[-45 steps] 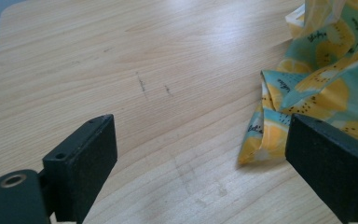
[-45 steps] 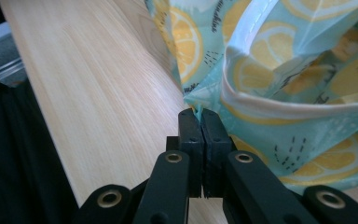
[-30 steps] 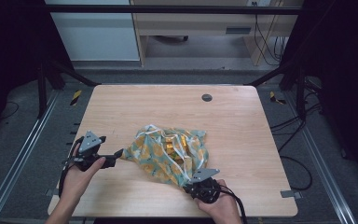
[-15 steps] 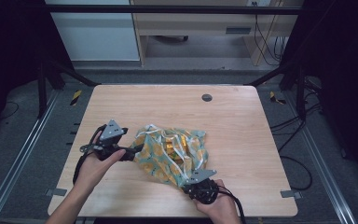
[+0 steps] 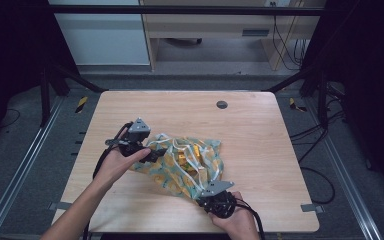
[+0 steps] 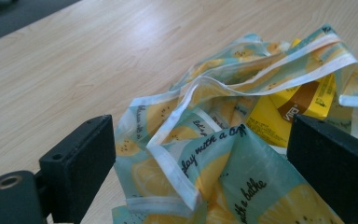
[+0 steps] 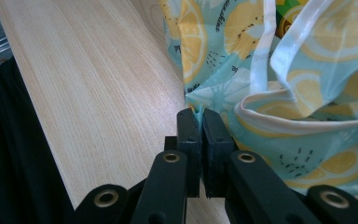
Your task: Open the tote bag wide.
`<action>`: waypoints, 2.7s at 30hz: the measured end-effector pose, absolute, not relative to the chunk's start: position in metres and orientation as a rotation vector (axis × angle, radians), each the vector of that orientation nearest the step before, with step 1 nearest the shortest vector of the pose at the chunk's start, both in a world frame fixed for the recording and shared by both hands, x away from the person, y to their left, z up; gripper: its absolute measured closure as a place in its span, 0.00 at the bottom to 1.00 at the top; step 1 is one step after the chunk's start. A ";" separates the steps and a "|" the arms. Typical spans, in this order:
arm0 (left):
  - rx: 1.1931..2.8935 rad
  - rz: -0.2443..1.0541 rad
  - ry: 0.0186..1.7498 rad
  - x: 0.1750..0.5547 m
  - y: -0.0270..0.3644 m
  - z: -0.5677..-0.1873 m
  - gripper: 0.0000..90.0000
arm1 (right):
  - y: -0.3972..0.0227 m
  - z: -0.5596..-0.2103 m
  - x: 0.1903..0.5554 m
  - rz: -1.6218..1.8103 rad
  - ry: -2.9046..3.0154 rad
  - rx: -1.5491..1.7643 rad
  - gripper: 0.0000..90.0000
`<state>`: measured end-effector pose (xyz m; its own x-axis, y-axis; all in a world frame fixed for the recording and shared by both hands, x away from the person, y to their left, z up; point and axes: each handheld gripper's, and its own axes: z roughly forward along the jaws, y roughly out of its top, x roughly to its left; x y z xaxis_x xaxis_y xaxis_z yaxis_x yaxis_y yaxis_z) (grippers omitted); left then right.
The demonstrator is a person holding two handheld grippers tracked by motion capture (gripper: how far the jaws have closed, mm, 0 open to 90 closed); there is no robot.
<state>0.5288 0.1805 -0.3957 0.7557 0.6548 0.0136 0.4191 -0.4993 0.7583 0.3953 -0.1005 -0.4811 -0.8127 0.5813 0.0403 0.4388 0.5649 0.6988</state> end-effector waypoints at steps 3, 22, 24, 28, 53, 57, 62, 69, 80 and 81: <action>2.206 0.356 0.786 0.528 0.179 -0.399 0.14 | -0.101 -0.481 0.395 1.081 2.597 0.857 0.97; 2.176 0.371 0.682 0.473 0.202 -0.415 0.97 | -0.106 -0.480 0.397 1.083 2.579 0.878 0.92; 2.171 0.363 0.673 0.467 0.206 -0.418 0.97 | -0.108 -0.477 0.396 1.101 2.564 0.880 0.84; 2.162 0.334 0.667 0.457 0.214 -0.426 0.97 | -0.111 -0.472 0.393 1.132 2.519 0.888 0.73; 2.317 0.356 0.646 0.440 0.232 -0.472 0.95 | -0.144 -0.430 0.397 1.247 2.255 0.967 0.63; 2.328 0.369 0.655 0.441 0.233 -0.475 0.95 | -0.146 -0.415 0.406 1.261 2.212 0.963 0.62; 2.324 0.357 0.665 0.442 0.234 -0.477 0.96 | -0.145 -0.398 0.420 1.260 2.196 0.955 0.66; 2.316 0.361 0.664 0.441 0.236 -0.476 0.96 | -0.129 -0.400 0.444 1.210 2.270 0.944 0.62; 2.311 0.360 0.668 0.442 0.236 -0.477 0.96 | -0.122 -0.422 0.448 1.118 2.406 0.922 0.98; 2.311 0.360 0.668 0.442 0.236 -0.477 0.96 | -0.124 -0.423 0.447 1.118 2.407 0.927 0.99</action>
<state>0.4419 0.2357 -0.4768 0.8289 0.5552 0.0689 0.3624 -0.6266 0.6900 0.4467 -0.1237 -0.4227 -0.7344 0.6784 -0.0227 0.4201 0.4805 0.7699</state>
